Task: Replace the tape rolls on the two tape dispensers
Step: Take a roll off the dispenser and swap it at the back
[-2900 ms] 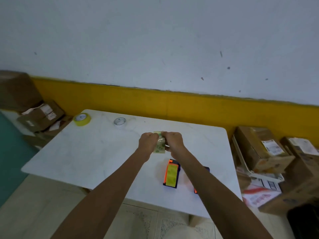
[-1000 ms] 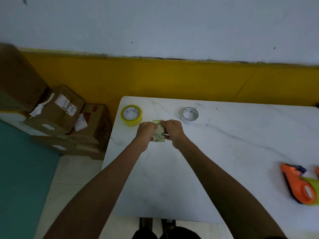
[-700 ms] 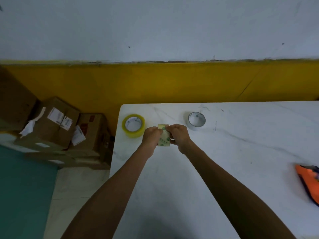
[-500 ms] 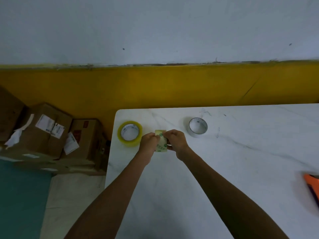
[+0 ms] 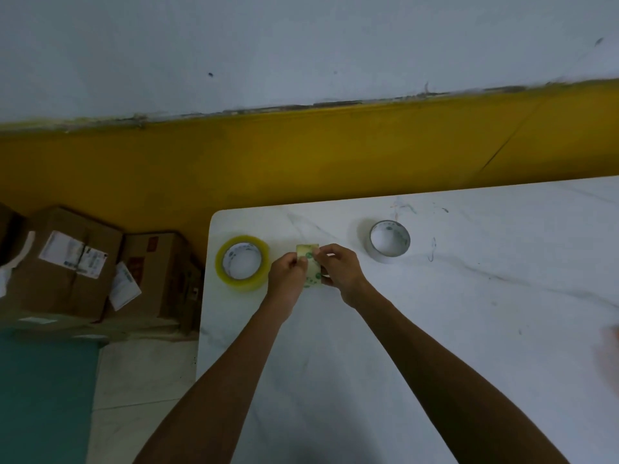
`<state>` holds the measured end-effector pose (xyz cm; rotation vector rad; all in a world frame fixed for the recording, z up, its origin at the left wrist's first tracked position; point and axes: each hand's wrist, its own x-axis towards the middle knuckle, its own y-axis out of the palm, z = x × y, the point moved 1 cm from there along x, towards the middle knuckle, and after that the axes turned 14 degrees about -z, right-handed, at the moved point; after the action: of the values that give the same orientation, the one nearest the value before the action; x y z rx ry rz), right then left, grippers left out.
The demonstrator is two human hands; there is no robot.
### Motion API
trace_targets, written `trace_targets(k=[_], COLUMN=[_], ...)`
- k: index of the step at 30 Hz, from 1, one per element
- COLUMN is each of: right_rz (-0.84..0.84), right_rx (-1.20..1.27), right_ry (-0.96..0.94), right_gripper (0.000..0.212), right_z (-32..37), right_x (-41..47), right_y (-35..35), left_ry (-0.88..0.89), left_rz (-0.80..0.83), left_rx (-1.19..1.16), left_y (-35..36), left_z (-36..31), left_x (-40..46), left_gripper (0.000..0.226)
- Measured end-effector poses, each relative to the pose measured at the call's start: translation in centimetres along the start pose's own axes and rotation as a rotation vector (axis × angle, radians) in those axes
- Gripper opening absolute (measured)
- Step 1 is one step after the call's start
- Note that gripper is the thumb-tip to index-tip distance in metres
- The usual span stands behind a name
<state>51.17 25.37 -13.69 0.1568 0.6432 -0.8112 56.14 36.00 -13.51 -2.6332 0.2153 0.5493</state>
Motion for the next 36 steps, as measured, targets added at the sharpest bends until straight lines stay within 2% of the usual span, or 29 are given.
trace_targets(k=[6, 9, 12, 17, 19, 21, 22, 25, 26, 28, 31, 33, 36], right_rz=[0.009, -0.006, -0.064, -0.222, -0.276, -0.301, -0.306, -0.319, -0.319, -0.305, -0.287, -0.281, -0.276], right_rx=[-0.026, -0.032, -0.103, -0.297, -0.264, -0.182, -0.138, -0.020, 0.015, 0.078, 0.100, 0.109, 0.120], right_ry=[0.044, 0.013, -0.084, -0.276, -0.352, -0.390, -0.376, -0.289, -0.244, -0.163, -0.116, -0.094, -0.081], right_gripper=[0.012, 0.012, 0.015, 0.027, 0.031, 0.026, 0.027, 0.048, 0.049, 0.050, 0.057, 0.059, 0.059], right_z=[0.8, 0.9, 0.4, 0.7, 0.9, 1.1, 1.3, 1.6, 1.4, 0.9, 0.4, 0.1, -0.1], right_x=[0.3, 0.7, 1.1, 0.9, 0.6, 0.4, 0.1, -0.4, -0.3, -0.1, -0.2, -0.3, -0.2], right_y=[0.0, 0.0, -0.1, -1.4, -2.2, -2.7, -3.0, -4.0, -4.4, -4.9, -5.1, -5.2, -5.4], left_ry=[0.046, 0.147, 0.297, 0.437, 0.480, 0.544, 0.581, 0.643, 0.654, 0.631, 0.498, 0.433, 0.516], left_rz=[-0.012, -0.042, -0.075, -0.136, -0.156, -0.175, -0.184, -0.170, -0.153, -0.102, -0.013, -0.008, -0.025], left_rx=[0.053, 0.134, 0.269, 0.393, 0.433, 0.492, 0.529, 0.634, 0.661, 0.706, 0.699, 0.698, 0.772], left_y=[0.1, 0.3, 0.5, 2.1, 3.2, 4.1, 4.6, 5.8, 6.2, 7.2, 8.2, 8.5, 8.6], left_z=[-0.1, -0.6, -1.1, -1.6, -1.8, -2.1, -2.2, -1.8, -1.5, -0.5, 0.9, 1.4, 1.0], left_x=[0.6, 0.8, 0.3, -0.3, -0.8, -1.3, -1.6, -2.3, -2.4, -2.4, -2.7, -2.9, -2.9], left_gripper=[0.022, 0.021, 0.023, 0.027, 0.028, 0.026, 0.025, 0.029, 0.031, 0.036, 0.046, 0.050, 0.046])
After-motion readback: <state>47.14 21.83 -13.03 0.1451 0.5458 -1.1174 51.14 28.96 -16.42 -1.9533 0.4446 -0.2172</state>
